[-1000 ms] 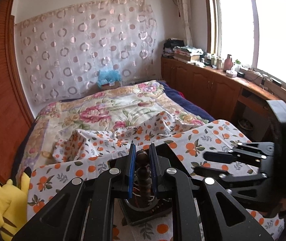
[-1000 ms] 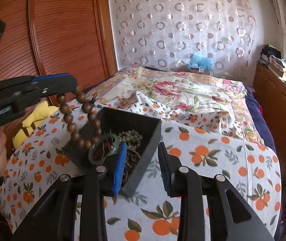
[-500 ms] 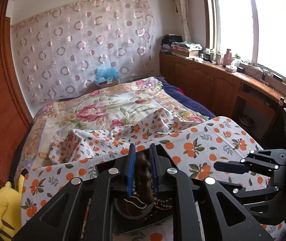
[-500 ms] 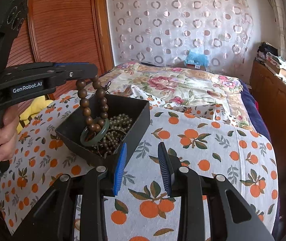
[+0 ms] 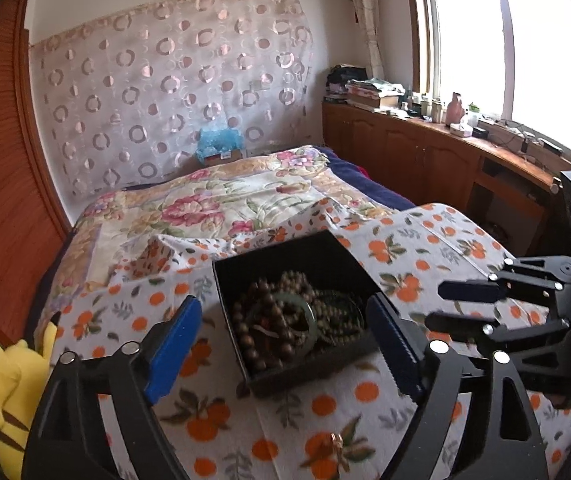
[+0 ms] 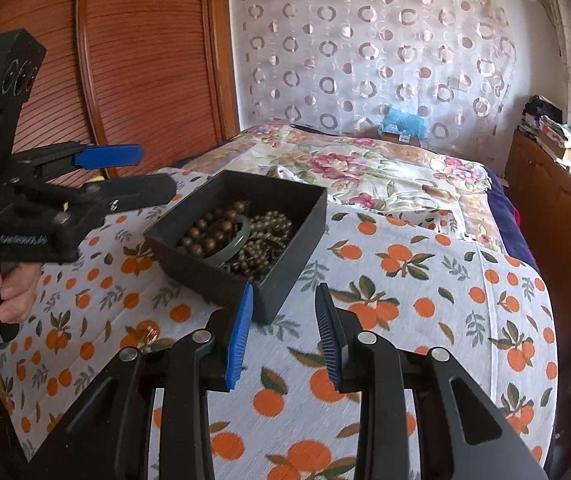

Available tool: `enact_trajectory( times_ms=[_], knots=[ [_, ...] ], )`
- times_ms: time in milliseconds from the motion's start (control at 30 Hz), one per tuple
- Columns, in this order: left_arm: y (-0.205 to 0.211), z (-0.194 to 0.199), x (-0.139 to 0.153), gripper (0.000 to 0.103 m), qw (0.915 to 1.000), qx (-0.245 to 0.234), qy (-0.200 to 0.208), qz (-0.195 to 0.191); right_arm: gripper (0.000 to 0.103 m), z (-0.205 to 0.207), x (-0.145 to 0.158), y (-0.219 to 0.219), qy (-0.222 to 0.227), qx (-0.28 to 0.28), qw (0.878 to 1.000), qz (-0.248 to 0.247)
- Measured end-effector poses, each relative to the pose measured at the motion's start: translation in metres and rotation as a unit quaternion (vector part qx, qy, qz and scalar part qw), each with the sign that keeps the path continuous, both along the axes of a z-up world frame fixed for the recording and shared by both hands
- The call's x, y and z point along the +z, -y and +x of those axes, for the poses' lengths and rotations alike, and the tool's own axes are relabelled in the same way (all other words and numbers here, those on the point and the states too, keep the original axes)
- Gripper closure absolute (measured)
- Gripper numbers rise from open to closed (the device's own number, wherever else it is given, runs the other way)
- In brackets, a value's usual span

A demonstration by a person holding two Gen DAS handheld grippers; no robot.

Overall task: Organize jewelry
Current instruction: 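Move both open tools to the gold rings on the sheet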

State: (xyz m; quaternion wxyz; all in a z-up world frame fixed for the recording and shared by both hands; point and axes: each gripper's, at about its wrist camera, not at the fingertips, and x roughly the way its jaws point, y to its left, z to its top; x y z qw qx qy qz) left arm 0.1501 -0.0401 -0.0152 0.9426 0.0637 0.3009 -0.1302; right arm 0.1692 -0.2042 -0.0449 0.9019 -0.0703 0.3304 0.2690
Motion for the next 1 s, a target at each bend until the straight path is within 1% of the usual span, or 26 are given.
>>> enact_trajectory(
  times_ms=[33,100,233,367,500,600,700,867,1000],
  knots=[
    [-0.001,-0.003,-0.002,0.015,1.0000,-0.002,-0.003,-0.003,0.068,-0.003,-0.001,0.000,0.000,0.002,1.000,0.000],
    [-0.005,-0.013,-0.009,0.013,0.9999,-0.005,-0.011,-0.006,0.068,-0.009,-0.002,-0.002,0.000,0.006,1.000,-0.001],
    [-0.006,-0.027,-0.023,0.013,0.9999,0.001,-0.015,0.003,0.068,-0.020,-0.005,-0.004,0.000,0.012,1.000,-0.009],
    [-0.013,-0.036,-0.040,0.013,0.9994,0.002,-0.033,0.001,0.068,-0.028,-0.008,-0.004,-0.004,0.016,1.000,-0.010],
    [-0.015,-0.038,-0.054,0.013,0.9987,-0.001,-0.052,0.003,0.068,-0.035,-0.012,-0.002,-0.008,0.016,1.000,-0.010],
    [-0.016,-0.035,-0.064,0.013,0.9972,-0.009,-0.074,0.003,0.068,-0.039,-0.017,-0.003,-0.010,0.016,1.000,-0.021],
    [-0.016,-0.037,-0.071,0.013,0.9959,-0.015,-0.089,0.005,0.068,-0.044,-0.024,-0.003,-0.020,0.022,0.999,-0.026],
    [-0.012,-0.045,-0.075,0.013,0.9952,-0.022,-0.095,0.011,0.068,-0.055,-0.033,-0.010,-0.036,0.046,0.998,-0.033],
    [-0.008,-0.052,-0.077,0.013,0.9940,-0.038,-0.102,0.012,0.068,-0.060,-0.039,-0.016,-0.054,0.067,0.996,-0.037]
  ],
)
